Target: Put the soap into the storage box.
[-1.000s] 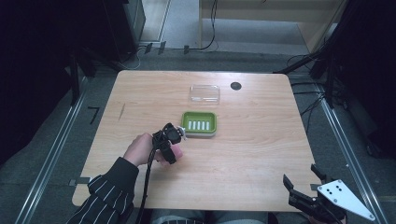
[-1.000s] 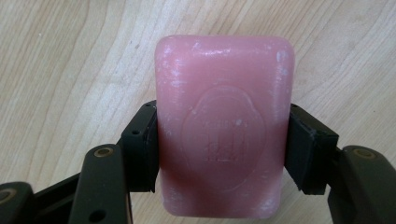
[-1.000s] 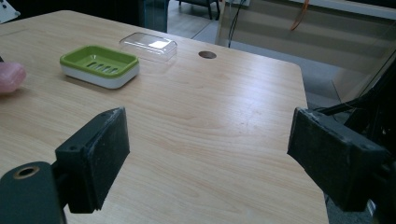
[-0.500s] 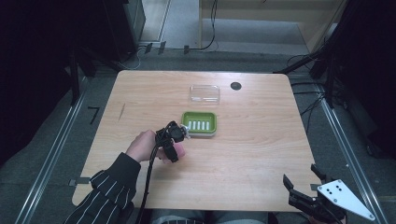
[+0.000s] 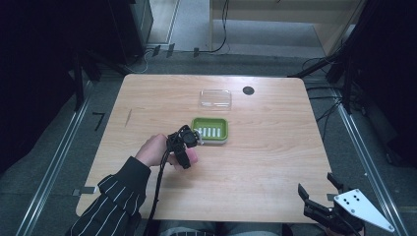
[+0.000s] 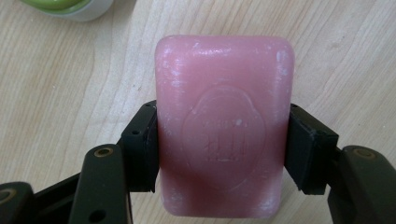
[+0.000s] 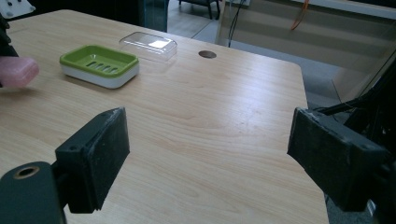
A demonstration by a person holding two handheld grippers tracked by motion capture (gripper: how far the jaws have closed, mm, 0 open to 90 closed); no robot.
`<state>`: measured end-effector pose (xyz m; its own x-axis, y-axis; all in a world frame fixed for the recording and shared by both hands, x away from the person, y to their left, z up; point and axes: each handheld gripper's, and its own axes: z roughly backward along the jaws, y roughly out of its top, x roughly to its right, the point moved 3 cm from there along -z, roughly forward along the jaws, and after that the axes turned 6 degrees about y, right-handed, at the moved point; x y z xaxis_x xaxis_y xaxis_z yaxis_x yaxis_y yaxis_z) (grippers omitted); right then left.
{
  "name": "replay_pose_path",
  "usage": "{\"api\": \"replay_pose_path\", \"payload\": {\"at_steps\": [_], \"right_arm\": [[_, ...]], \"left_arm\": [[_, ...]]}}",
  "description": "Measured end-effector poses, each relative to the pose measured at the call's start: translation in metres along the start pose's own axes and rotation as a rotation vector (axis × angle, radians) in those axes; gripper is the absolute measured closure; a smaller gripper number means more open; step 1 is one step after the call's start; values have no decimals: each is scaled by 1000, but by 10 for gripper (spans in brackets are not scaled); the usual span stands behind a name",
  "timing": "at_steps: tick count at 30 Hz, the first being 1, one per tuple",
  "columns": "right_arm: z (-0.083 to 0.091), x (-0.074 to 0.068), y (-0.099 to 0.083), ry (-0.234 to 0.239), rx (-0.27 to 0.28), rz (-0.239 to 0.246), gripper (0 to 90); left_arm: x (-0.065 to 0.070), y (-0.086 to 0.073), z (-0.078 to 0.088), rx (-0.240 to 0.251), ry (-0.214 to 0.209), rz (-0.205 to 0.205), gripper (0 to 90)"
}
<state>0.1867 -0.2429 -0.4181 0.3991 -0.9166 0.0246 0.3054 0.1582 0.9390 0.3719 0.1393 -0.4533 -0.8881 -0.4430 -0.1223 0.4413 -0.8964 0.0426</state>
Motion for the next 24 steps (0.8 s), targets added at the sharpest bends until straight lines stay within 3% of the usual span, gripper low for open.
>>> {"api": "replay_pose_path", "payload": {"at_steps": [24], "right_arm": [[0,0,0,1,-2,-1,129]], "left_arm": [[3,23,11,34,-10,-74,382]]}}
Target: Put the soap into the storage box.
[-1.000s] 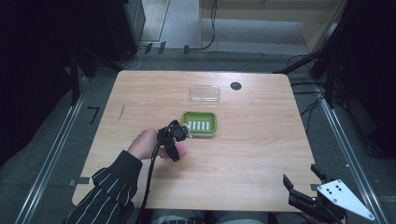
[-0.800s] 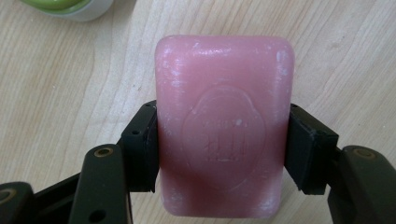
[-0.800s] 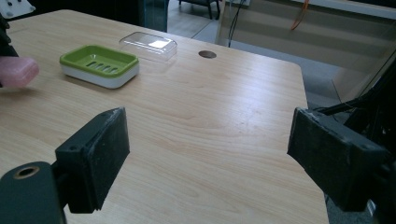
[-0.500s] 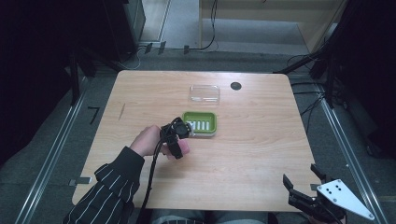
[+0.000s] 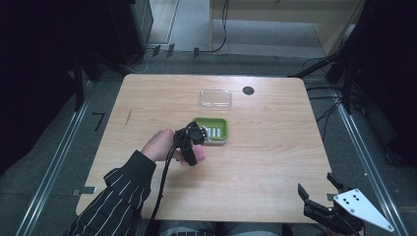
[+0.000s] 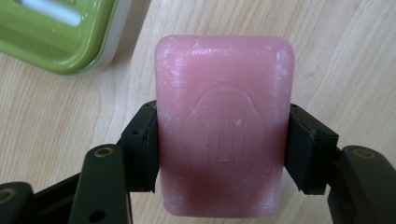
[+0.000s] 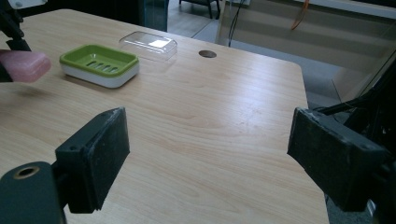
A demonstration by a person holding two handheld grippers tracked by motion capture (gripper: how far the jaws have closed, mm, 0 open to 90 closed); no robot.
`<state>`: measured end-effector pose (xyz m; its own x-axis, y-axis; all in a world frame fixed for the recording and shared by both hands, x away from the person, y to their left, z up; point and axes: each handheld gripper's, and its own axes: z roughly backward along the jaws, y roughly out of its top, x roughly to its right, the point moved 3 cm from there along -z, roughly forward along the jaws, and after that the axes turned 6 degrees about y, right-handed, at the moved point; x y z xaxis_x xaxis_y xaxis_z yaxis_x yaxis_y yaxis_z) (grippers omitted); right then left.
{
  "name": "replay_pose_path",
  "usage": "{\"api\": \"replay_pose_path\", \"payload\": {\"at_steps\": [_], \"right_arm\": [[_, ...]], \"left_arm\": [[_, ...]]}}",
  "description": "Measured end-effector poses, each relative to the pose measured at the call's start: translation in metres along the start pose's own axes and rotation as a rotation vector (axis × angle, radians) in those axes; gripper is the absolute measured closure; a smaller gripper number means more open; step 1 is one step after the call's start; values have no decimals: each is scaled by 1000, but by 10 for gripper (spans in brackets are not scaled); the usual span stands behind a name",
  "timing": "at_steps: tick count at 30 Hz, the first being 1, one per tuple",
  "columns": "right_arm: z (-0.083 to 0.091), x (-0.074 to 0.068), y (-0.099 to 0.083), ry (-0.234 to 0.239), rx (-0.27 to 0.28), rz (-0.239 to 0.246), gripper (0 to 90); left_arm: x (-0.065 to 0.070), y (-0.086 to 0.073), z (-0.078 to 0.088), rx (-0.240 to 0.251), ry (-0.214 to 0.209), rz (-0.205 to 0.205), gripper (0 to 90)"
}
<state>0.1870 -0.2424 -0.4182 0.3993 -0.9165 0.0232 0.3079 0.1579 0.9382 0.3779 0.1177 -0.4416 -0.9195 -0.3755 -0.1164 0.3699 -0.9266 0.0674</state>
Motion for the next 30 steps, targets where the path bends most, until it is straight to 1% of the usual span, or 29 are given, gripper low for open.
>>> {"api": "replay_pose_path", "payload": {"at_steps": [1,5,8,9,10,11,14,16,19,20,22,23,25,27,30], "right_arm": [[0,0,0,0,1,1,129],[0,0,0,-1,-2,0,129],[0,0,0,-1,-2,0,129],[0,0,0,-2,-2,0,129],[0,0,0,-2,-2,0,129],[0,0,0,-2,-2,0,129],[0,0,0,-3,-2,2,129],[0,0,0,-2,-2,1,129],[0,0,0,-2,-2,1,129],[0,0,0,-2,-2,0,129],[0,0,0,-3,-1,0,129],[0,0,0,-3,-1,0,129],[0,0,0,-4,1,3,129],[0,0,0,-4,-1,3,129],[0,0,0,-6,1,3,129]], "left_arm": [[0,1,1,0,-4,-10,382],[-1,3,3,9,-3,-8,382],[-3,5,4,13,-2,-18,382],[-3,6,5,5,0,-22,382],[-4,8,5,14,3,-26,382],[-4,9,6,4,1,-28,382],[-5,13,6,19,3,-36,382],[-5,17,8,17,6,-49,382],[-5,20,9,20,7,-53,382],[-5,21,9,22,8,-61,383],[-5,22,9,23,9,-60,382],[-6,23,11,19,12,-69,382],[-7,24,13,27,16,-77,382],[-9,25,15,38,20,-76,382],[-12,26,17,34,24,-73,382]]}}
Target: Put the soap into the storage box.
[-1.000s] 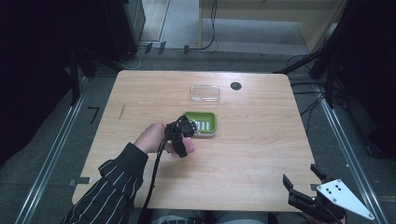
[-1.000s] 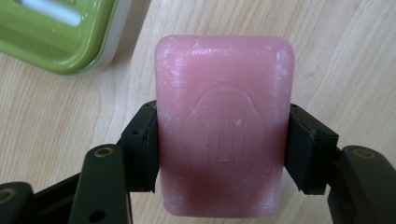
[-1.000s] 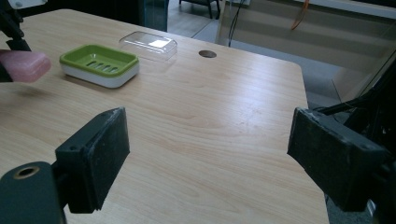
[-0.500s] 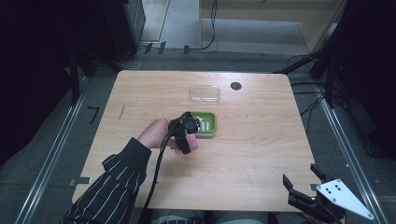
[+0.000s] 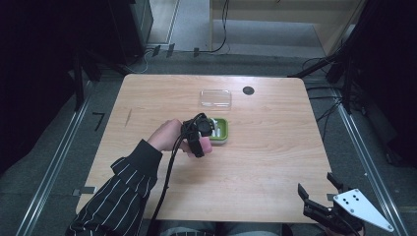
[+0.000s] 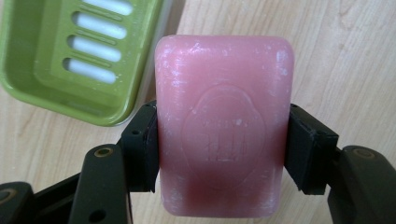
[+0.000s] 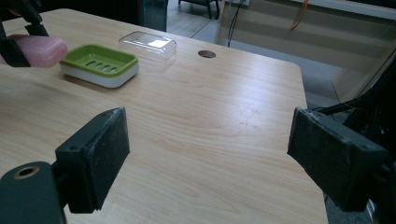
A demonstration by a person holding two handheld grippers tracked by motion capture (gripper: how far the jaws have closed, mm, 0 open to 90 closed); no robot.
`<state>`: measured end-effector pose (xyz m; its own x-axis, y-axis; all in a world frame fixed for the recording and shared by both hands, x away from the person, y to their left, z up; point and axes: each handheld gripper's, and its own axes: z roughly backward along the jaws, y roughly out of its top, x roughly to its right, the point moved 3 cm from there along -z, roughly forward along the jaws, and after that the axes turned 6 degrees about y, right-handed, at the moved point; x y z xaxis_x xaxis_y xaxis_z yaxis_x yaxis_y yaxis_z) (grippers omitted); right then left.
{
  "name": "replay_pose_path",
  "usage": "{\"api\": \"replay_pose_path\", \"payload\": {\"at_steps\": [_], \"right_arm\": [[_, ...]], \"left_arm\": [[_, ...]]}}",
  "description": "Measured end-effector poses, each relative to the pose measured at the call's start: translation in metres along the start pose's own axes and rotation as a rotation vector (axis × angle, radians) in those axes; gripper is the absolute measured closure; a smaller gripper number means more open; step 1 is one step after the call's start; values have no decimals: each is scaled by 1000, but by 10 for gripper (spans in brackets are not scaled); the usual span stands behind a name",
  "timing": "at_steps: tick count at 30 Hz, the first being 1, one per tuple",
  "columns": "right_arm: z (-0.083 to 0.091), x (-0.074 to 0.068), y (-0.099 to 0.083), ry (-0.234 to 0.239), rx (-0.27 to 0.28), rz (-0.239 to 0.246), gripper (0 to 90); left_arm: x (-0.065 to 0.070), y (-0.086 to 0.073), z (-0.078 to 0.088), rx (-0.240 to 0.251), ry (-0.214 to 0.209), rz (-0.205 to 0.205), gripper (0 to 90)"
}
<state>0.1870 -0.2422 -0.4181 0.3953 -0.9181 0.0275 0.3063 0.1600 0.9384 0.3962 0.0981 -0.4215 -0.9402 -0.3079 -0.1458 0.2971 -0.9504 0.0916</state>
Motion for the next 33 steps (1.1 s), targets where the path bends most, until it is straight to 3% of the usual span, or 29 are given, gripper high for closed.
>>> {"api": "replay_pose_path", "payload": {"at_steps": [33], "right_arm": [[0,0,0,-3,-1,1,129]], "left_arm": [[-20,16,0,17,7,-49,383]]}}
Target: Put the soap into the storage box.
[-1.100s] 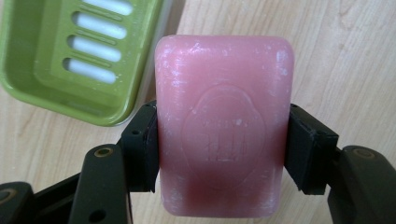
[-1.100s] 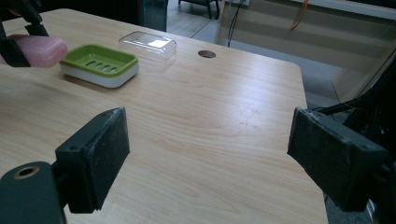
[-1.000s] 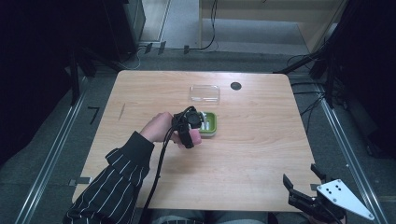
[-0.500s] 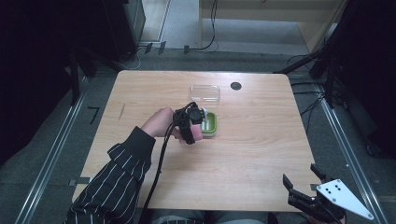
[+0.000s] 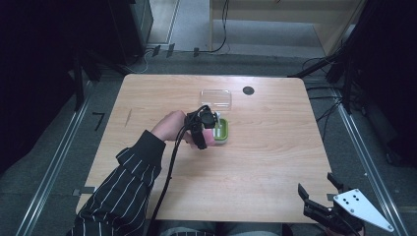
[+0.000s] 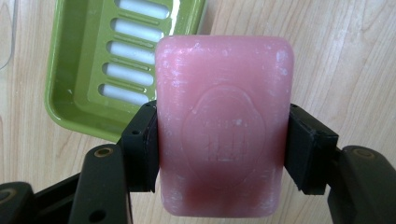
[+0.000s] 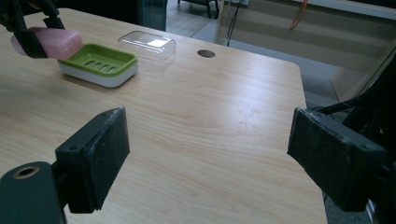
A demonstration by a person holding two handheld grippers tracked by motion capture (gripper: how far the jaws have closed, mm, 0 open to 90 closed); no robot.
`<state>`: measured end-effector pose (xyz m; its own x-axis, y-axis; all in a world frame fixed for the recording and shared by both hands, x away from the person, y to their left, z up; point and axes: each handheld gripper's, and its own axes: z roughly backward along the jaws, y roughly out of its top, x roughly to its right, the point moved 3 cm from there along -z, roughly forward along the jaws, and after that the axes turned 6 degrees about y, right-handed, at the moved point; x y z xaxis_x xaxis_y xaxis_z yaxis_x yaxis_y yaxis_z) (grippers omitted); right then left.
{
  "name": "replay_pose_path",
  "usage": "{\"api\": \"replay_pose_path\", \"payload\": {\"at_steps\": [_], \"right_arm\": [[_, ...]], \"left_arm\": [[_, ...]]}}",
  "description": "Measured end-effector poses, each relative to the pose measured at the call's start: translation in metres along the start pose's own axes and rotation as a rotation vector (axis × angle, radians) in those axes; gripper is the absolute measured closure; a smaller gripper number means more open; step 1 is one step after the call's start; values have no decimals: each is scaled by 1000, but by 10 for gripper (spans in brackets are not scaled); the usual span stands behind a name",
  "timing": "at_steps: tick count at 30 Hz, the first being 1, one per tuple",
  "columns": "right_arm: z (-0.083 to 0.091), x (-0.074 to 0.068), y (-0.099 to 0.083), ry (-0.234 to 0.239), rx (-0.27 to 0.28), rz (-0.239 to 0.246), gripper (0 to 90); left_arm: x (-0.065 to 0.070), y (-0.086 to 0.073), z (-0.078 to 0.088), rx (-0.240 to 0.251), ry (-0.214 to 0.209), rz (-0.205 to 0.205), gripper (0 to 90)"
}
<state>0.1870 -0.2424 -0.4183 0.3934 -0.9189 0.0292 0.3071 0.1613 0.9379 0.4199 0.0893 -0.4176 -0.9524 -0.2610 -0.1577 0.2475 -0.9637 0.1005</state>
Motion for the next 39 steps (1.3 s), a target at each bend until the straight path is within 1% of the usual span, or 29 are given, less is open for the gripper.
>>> {"api": "replay_pose_path", "payload": {"at_steps": [6,7,10,12,13,16,18,22,24,25,28,29,30,33,35,36,39], "right_arm": [[0,0,0,0,-3,-2,129],[0,0,0,0,-4,-2,129],[0,0,0,-2,-4,-2,129],[0,0,-1,-3,-4,-6,129],[0,0,-1,-5,-4,-6,129],[1,1,-1,-7,-5,-4,129],[1,2,-1,-9,-7,-3,129],[2,2,-2,-14,-6,-5,129],[3,2,-2,-15,-9,-6,129],[4,2,-3,-16,-9,-7,129],[5,3,-3,-21,-8,-8,129],[5,3,-3,-21,-8,-9,129],[5,3,-3,-21,-7,-9,129],[7,3,-3,-25,-6,-11,129],[7,3,-4,-24,-7,-12,129],[7,3,-4,-26,-6,-9,129],[8,3,-4,-26,-7,-11,129]], "left_arm": [[-5,2,0,5,10,-10,383],[-6,2,0,6,9,-3,383],[-9,2,0,12,14,-3,383],[-10,2,-1,8,15,3,383],[-11,2,-1,13,20,-1,383],[-13,3,-2,14,13,-6,383],[-15,3,-2,13,18,-19,383],[-17,5,-4,16,19,-11,383],[-19,6,-4,11,21,-17,383],[-20,6,-4,13,21,-13,383],[-22,6,-4,17,28,-16,383],[-22,6,-5,24,27,-10,383],[-23,7,-4,21,26,-8,383],[-25,8,-5,28,32,-12,383],[-27,8,-6,28,31,-22,383],[-27,9,-6,33,37,-27,383],[-28,9,-7,35,41,-22,383]]}}
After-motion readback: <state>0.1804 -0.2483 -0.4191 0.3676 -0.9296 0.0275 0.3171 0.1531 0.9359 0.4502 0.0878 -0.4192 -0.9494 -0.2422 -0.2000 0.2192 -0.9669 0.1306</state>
